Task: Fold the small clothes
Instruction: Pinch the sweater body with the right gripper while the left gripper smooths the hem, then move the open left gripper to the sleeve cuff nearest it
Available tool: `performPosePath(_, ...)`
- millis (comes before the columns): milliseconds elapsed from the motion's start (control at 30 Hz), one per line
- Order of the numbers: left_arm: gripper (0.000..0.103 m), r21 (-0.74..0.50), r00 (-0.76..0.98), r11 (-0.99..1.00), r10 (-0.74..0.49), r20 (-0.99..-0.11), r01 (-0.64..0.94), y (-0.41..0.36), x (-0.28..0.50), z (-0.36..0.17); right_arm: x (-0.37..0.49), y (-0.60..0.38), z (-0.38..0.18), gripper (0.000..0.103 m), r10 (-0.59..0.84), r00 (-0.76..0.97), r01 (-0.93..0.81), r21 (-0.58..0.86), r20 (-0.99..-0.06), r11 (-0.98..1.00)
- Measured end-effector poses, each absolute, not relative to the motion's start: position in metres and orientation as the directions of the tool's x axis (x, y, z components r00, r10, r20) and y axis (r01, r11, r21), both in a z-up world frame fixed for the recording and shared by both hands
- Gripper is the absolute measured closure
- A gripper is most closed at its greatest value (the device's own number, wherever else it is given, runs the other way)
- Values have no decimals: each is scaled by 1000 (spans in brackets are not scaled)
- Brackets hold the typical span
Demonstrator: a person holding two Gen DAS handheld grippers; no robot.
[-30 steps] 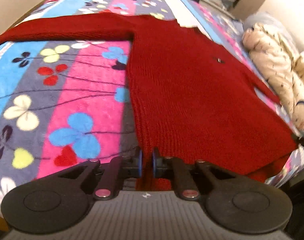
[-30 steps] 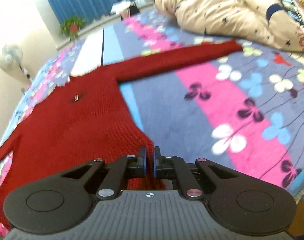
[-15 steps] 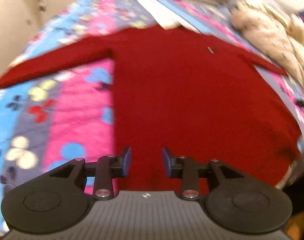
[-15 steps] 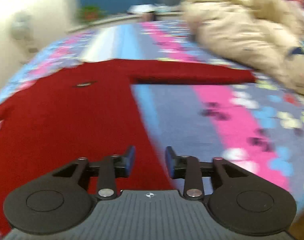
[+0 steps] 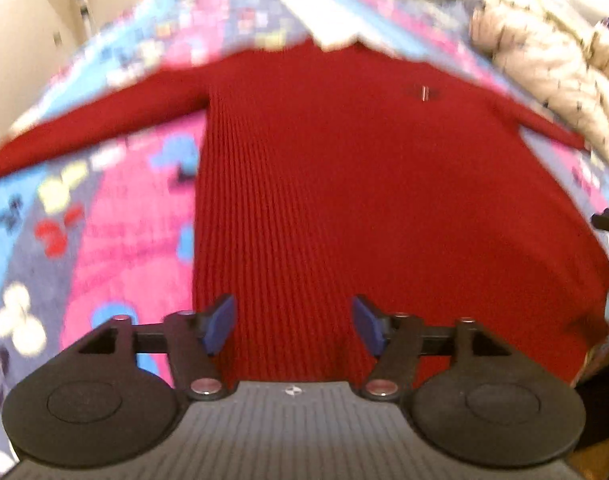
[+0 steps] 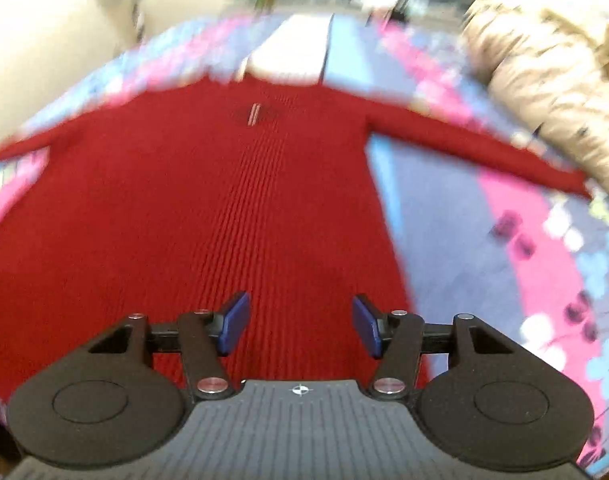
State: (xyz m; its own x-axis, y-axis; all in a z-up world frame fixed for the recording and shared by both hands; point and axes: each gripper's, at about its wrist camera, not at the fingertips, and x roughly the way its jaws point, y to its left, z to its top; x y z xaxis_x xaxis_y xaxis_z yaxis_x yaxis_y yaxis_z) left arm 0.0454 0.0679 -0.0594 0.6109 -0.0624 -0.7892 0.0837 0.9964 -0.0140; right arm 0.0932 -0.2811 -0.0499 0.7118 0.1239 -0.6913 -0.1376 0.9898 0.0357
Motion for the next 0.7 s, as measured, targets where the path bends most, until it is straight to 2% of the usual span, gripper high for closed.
performPosePath(100, 24, -7, 701, 997, -61, -710, 80, 62, 43, -43, 88, -300, -11, 43, 121, 823, -104, 64, -554, 993)
performPosePath(167, 20, 2, 766, 998, -52, -640, 69, 60, 41, -31, 85, -312, 14, 40, 126, 879, -98, 85, -460, 992)
performPosePath(200, 20, 6, 788, 998, -48, -614, 65, 59, 42, -26, 82, -320, 25, 35, 128, 903, -98, 92, -410, 991)
performPosePath(267, 20, 12, 819, 998, -41, -572, 58, 60, 52, -14, 77, -330, 41, 34, 126, 937, -105, 79, -325, 991)
performPosePath(333, 20, 12, 840, 999, -35, -541, 49, 62, 60, -3, 81, -338, 44, 34, 123, 953, -114, 48, -278, 992)
performPosePath(400, 20, 22, 863, 998, -37, -504, 56, 64, 73, 11, 82, -345, 36, 34, 107, 959, -102, 34, -261, 994)
performPosePath(467, 19, 52, 879, 998, -14, -477, 44, 66, 91, 24, 93, -352, 26, 34, 86, 944, -67, 71, -318, 995)
performPosePath(533, 19, 57, 878, 998, 0, -478, 32, 73, 117, 30, 99, -353, 24, 34, 93, 944, -64, 102, -317, 993)
performPosePath(700, 19, 30, 871, 999, 42, -489, -31, 110, 172, 16, 110, -328, 10, 34, 80, 914, -52, 81, -398, 995)
